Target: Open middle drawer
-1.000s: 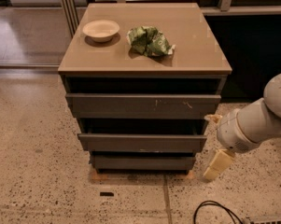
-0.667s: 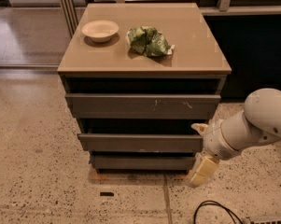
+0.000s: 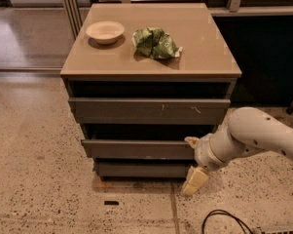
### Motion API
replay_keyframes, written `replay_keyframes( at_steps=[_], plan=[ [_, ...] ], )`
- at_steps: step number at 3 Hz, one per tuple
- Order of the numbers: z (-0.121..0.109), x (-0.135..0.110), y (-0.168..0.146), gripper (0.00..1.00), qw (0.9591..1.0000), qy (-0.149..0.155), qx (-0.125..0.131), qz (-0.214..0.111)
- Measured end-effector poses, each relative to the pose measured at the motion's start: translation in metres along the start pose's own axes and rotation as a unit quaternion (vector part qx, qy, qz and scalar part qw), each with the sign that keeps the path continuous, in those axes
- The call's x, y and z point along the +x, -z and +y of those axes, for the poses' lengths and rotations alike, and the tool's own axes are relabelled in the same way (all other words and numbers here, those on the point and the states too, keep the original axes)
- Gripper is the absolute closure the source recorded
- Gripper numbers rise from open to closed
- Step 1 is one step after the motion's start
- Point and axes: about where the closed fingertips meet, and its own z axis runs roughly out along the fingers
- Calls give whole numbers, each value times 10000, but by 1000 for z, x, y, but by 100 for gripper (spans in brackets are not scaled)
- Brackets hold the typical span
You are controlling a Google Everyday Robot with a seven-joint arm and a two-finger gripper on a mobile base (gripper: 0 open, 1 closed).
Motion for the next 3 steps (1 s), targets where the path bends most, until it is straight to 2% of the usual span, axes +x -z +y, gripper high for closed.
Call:
replay_keyframes(
  at_steps=[1,3],
  plan=[
    [-6,3,-16,0,9999,9,-23,-131],
    [-50,9,-69,0,9990,58,-25,-435]
  ],
)
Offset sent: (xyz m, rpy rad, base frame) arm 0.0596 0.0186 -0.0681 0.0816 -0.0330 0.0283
